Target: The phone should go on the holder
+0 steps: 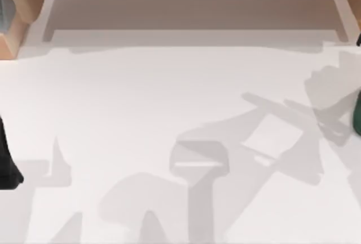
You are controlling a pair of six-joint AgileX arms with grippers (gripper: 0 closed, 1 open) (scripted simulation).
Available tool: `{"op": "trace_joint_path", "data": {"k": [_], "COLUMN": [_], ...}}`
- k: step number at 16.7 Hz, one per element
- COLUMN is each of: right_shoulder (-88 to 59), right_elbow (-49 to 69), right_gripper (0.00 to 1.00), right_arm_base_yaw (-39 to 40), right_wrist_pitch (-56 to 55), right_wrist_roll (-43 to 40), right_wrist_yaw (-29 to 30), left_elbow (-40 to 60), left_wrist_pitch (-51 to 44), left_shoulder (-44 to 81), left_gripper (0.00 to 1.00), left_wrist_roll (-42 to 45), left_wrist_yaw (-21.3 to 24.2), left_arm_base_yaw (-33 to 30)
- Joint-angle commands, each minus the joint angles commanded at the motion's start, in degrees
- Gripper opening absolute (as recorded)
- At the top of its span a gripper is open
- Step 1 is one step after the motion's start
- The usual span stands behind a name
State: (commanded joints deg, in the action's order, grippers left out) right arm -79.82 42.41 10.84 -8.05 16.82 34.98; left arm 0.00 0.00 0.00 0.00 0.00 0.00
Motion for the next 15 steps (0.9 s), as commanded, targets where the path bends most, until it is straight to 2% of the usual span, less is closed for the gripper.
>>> {"op": "trace_joint_path", "data": {"k": [9,15], "right_shoulder": [0.0,0.0], "right_elbow": [0.0,0.0], "right_gripper": [0.98,1.0], "right_arm_base_yaw": [0.0,0.0], "right_wrist_pitch": [0.0,0.0], "right_wrist_roll": [0.0,0.0], "right_wrist_yaw": [0.0,0.0], "left_elbow": [0.0,0.0], "left_wrist_pitch": [0.0,0.0], "left_shoulder": [0.0,0.0], "left_gripper": [1.0,1.0], "left_wrist_roll": [0.0,0.0], "left_wrist_yaw": [0.0,0.0], "left_arm_base_yaw": [0.0,0.0]}}
